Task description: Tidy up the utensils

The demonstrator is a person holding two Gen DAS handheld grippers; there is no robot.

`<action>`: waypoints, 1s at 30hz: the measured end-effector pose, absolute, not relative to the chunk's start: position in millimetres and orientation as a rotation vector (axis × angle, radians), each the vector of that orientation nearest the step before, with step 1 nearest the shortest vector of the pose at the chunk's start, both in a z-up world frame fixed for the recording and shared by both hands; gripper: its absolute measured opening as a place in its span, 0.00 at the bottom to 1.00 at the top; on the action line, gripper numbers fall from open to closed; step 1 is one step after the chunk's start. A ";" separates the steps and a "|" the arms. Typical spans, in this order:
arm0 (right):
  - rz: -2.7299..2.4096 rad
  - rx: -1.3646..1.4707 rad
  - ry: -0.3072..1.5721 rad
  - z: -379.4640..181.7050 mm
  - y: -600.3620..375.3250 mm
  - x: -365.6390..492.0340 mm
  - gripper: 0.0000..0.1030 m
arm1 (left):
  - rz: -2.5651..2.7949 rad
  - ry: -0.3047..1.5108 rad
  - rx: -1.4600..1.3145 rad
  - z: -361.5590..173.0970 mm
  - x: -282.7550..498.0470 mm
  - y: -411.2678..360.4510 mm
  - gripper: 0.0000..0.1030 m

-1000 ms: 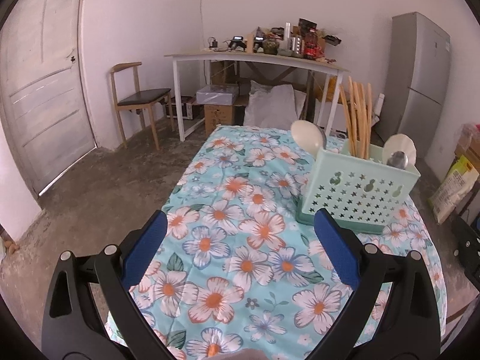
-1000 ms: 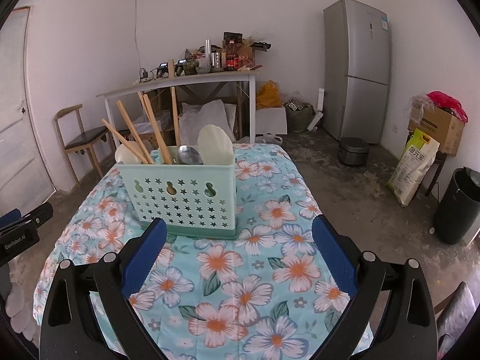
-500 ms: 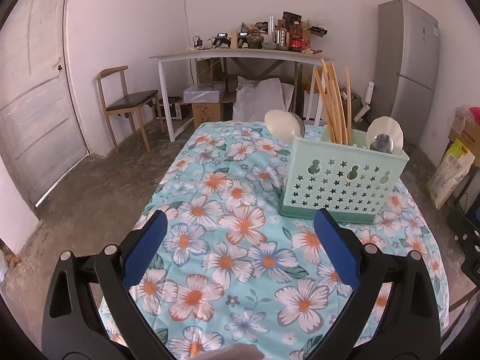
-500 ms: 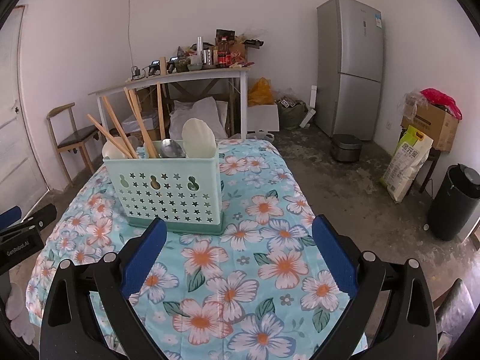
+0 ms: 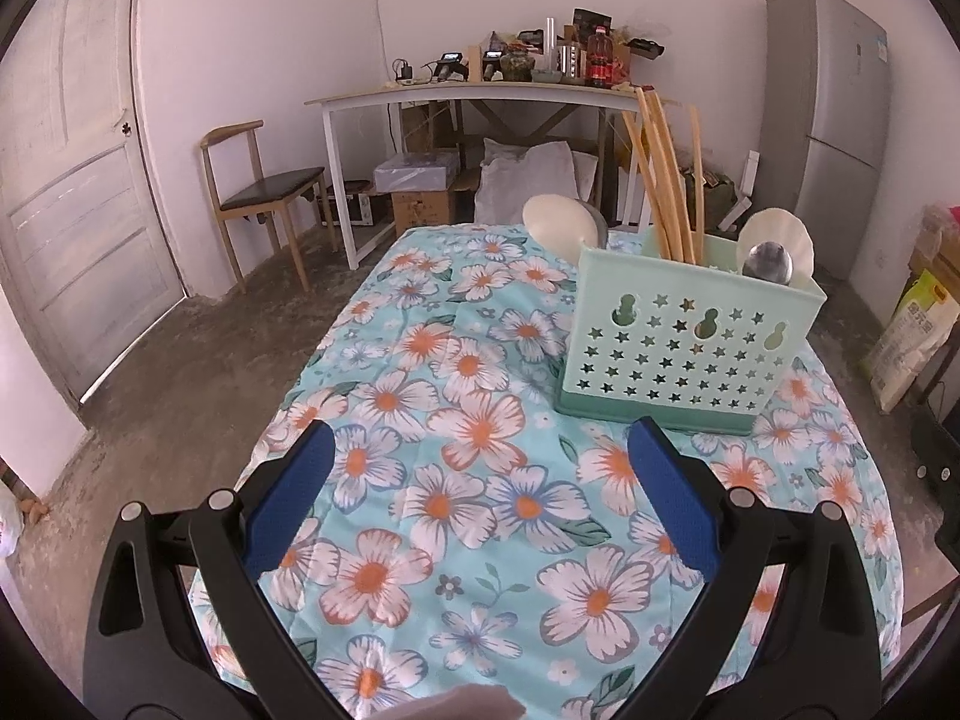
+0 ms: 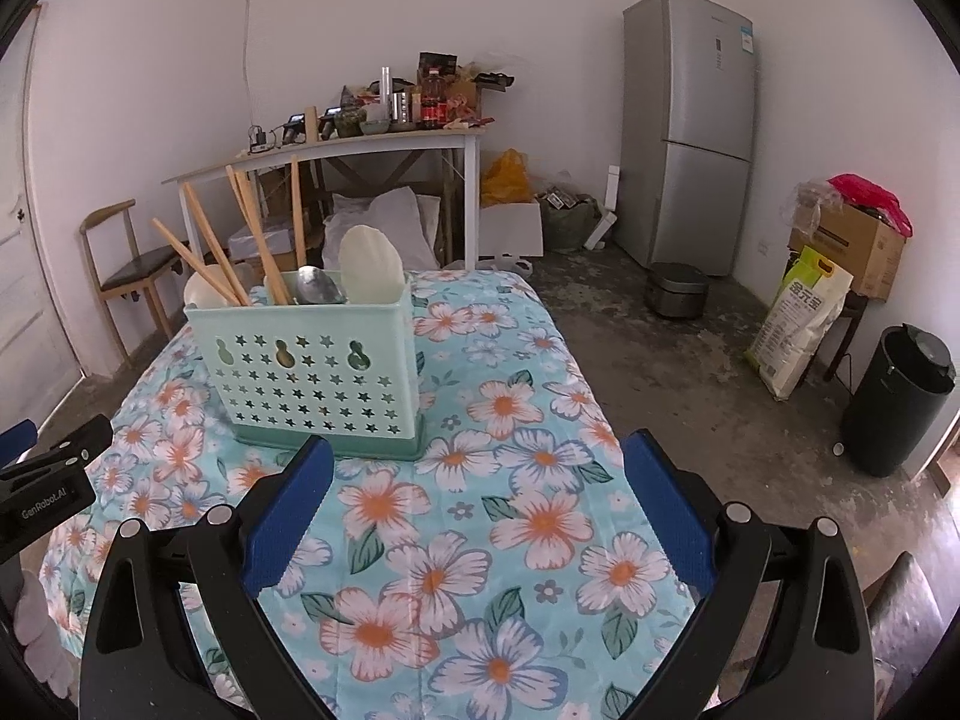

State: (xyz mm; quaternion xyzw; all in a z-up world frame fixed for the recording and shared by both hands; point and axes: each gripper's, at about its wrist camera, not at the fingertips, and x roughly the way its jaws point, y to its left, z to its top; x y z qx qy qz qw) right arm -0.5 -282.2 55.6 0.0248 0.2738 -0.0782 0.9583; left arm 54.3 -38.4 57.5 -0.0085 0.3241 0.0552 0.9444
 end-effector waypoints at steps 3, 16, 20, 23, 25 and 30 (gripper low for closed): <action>-0.174 0.051 0.562 55.3 -284.7 -2.3 0.92 | 0.110 0.654 -0.005 57.8 52.8 -41.7 0.92; -0.187 0.059 0.570 51.9 -286.6 -1.7 0.92 | 0.187 0.631 -0.027 65.5 49.3 -27.3 0.92; -0.198 0.059 0.570 52.1 -287.8 -2.1 0.92 | 0.194 0.637 -0.027 64.8 49.9 -24.2 0.92; -0.201 0.063 0.570 53.1 -288.1 -1.9 0.92 | 0.191 0.634 -0.022 64.8 49.6 -23.8 0.92; -0.199 0.059 0.568 53.2 -288.0 -1.9 0.92 | 0.188 0.634 -0.019 64.8 49.4 -23.0 0.92; -0.194 0.051 0.568 54.1 -284.6 0.0 0.92 | 0.182 0.632 -0.016 64.9 49.2 -21.9 0.92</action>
